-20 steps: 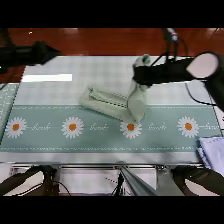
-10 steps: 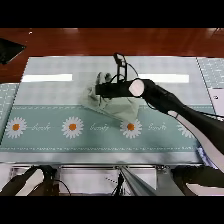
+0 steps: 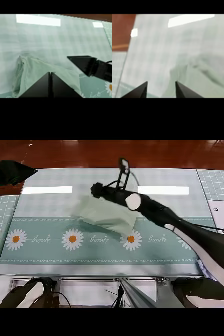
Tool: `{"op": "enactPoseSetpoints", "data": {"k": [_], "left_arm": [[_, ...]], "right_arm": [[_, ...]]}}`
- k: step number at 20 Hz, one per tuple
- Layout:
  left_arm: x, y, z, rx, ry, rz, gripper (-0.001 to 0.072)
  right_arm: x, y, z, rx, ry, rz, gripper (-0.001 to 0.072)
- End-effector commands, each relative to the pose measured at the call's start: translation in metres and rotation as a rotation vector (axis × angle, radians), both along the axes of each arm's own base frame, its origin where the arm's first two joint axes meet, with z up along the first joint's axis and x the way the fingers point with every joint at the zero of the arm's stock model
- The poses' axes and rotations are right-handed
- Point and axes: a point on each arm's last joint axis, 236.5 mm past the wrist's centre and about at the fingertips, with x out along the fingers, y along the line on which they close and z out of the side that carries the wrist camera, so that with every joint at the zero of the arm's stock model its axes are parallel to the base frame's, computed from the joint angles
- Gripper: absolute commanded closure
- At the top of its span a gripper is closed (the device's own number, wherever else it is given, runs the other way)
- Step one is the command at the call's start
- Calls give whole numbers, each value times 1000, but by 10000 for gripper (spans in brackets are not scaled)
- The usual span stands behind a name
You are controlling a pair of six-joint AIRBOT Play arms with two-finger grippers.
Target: Fold the shirts.
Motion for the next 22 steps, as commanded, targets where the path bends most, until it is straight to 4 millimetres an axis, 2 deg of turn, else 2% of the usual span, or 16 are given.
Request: {"op": "enactPoseSetpoints", "data": {"k": [1,2,4,6,7,8,9,10,11,12,13,14,15,16,18,22], "left_arm": [[2,2,-3,12,-2,9,679],[2,2,-3,11,-1,9,679],[2,3,-3,19,-5,6,679],[2,4,-5,32,-2,7,678],[1,5,-6,37,0,7,678],[1,6,-7,41,1,8,678],[1,5,-8,42,3,6,678],[-1,5,-8,43,9,0,678],[-2,4,-9,43,14,-6,678],[-4,3,-10,43,20,-13,678],[-5,2,-11,42,24,-17,678],[-5,2,-11,42,26,-18,679],[-5,2,-11,42,26,-18,678],[-5,2,-11,42,26,-18,678],[-5,2,-11,42,27,-18,678],[-5,2,-11,42,26,-18,678]], "right_arm": [[9,-57,45,-93,-91,3,269],[3,-82,46,-196,-96,34,270],[-17,-155,28,-487,-26,79,272],[-55,-258,-8,-838,193,76,280],[-80,-315,-24,-1006,345,52,321],[-102,-356,-39,-1101,477,28,333],[-122,-378,-59,-1108,585,21,333],[-142,-377,-86,-1019,674,34,330],[-154,-357,-111,-860,733,49,325],[-159,-326,-130,-656,758,47,263],[-155,-290,-141,-440,750,28,134],[-146,-263,-144,-273,721,-3,104],[-134,-241,-145,-130,687,-46,104],[-125,-227,-145,-41,659,-84,104],[-115,-207,-153,23,629,-130,104],[-111,-171,-176,16,627,-154,104]]}}
